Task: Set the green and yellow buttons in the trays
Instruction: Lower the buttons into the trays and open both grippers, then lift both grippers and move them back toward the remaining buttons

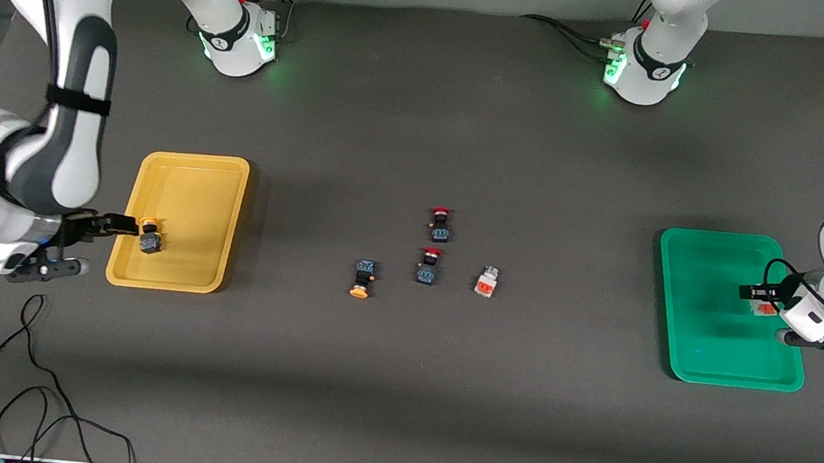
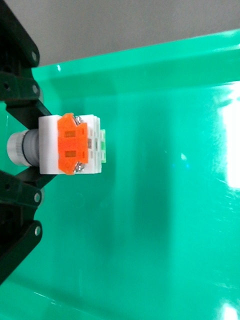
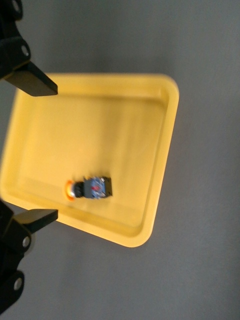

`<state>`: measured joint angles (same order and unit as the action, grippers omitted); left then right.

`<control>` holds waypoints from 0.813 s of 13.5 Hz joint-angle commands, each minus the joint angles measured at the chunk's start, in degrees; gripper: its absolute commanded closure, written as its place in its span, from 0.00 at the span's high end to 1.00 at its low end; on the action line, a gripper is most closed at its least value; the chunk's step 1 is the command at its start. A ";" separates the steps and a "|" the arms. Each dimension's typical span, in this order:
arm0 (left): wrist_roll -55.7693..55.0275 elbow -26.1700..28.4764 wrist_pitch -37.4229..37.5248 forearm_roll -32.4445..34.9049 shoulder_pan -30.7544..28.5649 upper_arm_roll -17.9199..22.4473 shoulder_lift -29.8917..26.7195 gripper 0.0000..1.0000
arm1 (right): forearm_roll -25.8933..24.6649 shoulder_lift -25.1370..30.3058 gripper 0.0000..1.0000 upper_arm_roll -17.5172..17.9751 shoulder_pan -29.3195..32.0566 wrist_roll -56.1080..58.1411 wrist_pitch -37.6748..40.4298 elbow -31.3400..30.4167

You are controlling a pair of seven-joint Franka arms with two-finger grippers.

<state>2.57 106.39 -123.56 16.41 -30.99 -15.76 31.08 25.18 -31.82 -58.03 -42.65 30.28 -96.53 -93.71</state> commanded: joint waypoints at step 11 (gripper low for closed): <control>0.51 0.40 1.65 0.64 -0.83 -0.41 -1.54 1.00 | 6.38 -2.37 1.00 11.86 -20.72 -53.87 -5.84 11.00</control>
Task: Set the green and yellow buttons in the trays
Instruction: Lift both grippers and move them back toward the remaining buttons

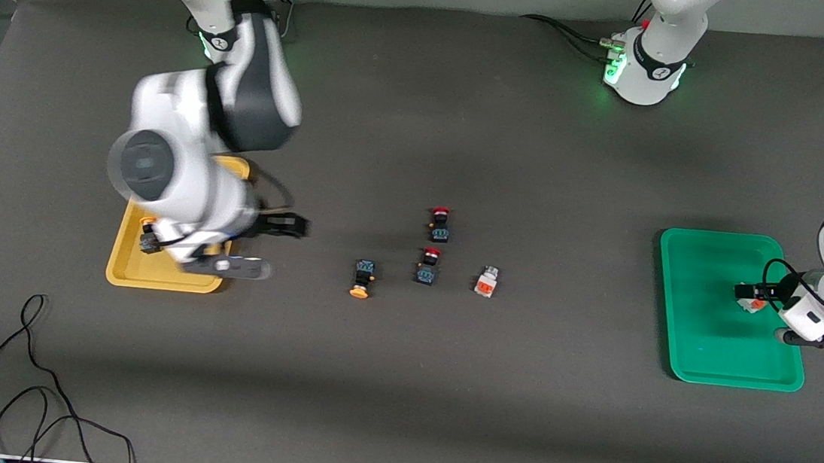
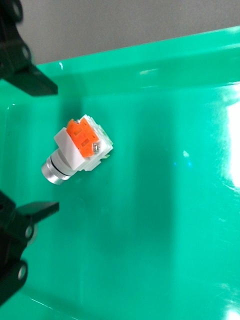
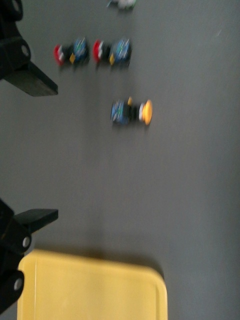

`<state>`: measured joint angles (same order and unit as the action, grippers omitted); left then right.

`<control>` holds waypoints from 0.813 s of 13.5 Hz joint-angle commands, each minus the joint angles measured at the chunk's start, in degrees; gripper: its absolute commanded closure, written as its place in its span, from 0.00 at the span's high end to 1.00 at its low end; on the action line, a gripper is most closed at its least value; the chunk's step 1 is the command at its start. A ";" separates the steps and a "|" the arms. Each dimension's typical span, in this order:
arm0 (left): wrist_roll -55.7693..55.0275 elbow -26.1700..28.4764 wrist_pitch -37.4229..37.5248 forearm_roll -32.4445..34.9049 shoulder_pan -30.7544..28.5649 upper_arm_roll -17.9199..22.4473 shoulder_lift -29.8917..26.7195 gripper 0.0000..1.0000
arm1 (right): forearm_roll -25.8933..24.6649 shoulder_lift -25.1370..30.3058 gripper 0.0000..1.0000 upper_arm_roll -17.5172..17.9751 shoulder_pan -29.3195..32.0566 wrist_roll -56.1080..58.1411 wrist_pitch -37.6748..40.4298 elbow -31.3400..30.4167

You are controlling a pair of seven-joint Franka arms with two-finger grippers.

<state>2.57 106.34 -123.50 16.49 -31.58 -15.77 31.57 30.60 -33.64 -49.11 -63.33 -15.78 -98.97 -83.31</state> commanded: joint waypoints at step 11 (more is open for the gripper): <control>-29.34 -10.62 22.51 -6.29 5.01 -20.08 -7.05 0.99 | 4.63 -13.37 1.00 12.81 0.22 -14.71 -31.36 -8.80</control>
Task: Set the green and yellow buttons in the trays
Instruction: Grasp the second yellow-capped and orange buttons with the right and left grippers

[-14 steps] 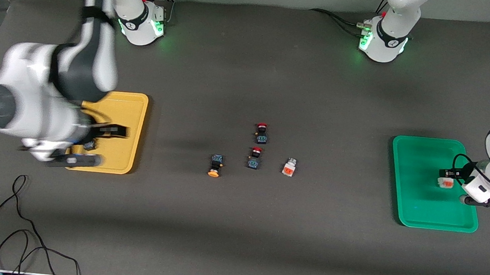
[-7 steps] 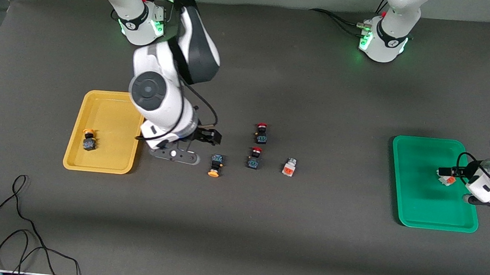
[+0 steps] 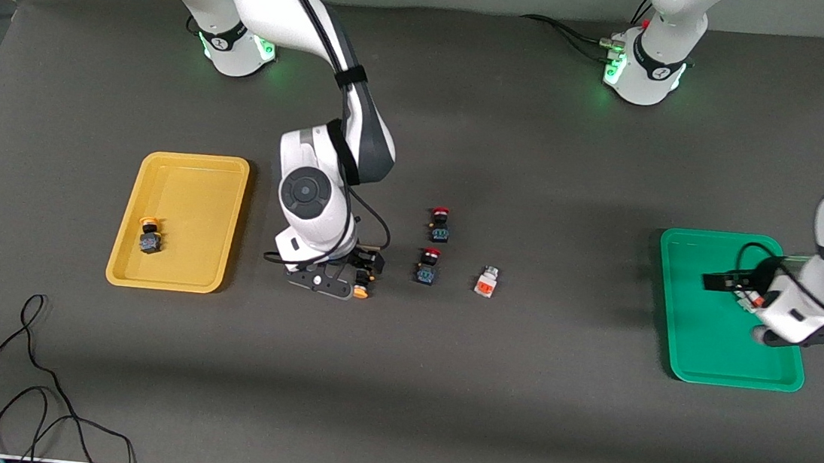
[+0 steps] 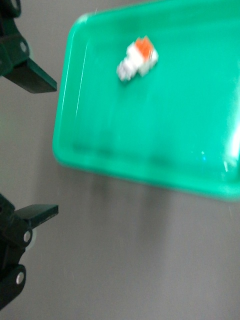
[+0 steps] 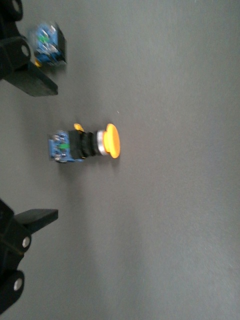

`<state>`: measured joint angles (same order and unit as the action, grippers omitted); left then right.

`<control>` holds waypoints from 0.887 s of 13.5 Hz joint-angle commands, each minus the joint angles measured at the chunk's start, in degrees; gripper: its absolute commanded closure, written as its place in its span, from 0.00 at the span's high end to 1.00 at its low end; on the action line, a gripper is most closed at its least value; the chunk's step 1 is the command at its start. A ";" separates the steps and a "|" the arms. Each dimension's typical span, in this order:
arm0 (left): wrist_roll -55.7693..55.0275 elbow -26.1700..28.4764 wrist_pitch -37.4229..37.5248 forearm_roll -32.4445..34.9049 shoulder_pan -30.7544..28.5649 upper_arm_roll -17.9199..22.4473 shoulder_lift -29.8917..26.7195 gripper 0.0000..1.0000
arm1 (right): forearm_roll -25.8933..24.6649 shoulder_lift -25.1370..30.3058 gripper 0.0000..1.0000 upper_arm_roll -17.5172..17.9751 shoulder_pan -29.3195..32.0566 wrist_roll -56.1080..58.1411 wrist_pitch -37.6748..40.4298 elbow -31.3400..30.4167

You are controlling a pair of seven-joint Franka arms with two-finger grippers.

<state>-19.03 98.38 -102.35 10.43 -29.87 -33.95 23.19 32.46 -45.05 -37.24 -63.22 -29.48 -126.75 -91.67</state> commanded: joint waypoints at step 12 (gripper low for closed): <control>-23.77 -11.10 -13.74 8.18 32.05 -1.20 17.23 1.00 | 5.33 -5.76 0.18 2.88 0.81 0.21 -9.92 -0.26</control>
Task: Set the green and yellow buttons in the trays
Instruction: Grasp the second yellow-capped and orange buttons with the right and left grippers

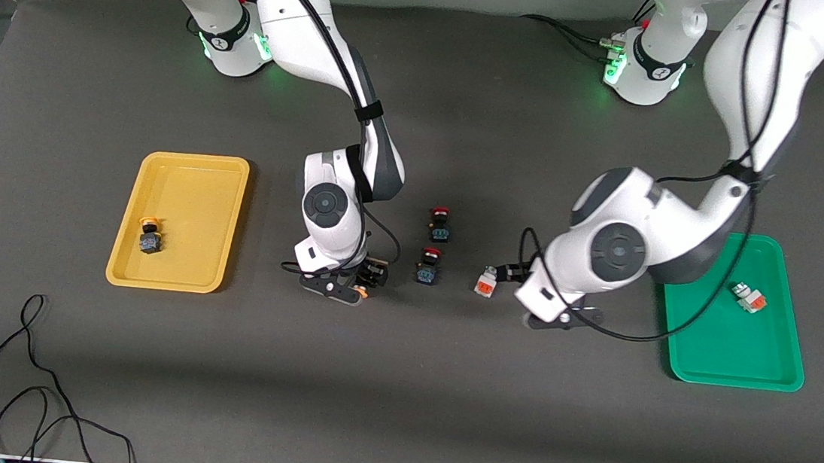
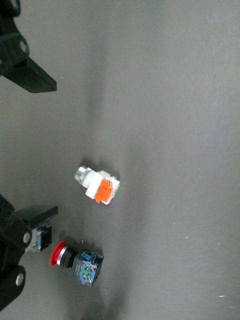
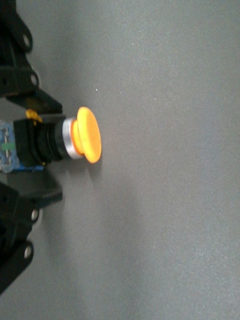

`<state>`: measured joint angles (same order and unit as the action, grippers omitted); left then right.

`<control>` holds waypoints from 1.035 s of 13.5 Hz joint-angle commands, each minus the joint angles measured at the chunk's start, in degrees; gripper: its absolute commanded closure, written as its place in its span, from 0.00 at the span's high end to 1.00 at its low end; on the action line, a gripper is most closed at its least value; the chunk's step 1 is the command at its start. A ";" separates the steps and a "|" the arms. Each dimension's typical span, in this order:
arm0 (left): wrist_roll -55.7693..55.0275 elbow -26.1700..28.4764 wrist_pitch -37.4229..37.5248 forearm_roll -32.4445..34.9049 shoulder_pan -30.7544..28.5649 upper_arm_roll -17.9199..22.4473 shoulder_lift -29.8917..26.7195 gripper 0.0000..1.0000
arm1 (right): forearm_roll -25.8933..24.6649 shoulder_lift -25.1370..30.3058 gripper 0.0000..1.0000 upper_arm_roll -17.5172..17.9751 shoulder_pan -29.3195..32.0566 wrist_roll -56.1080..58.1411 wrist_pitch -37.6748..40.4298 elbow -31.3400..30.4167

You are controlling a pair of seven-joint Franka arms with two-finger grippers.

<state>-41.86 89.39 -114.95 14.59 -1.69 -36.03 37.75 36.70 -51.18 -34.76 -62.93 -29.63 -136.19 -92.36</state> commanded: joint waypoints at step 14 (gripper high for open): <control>-0.86 0.44 -14.95 8.70 15.14 12.21 10.77 0.10 | -8.92 19.01 0.17 -19.18 0.53 28.17 33.16 0.96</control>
<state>-41.95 89.44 -129.44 22.33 12.31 -25.31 48.93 28.48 -34.83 -50.01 -62.37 -9.98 -106.44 -89.82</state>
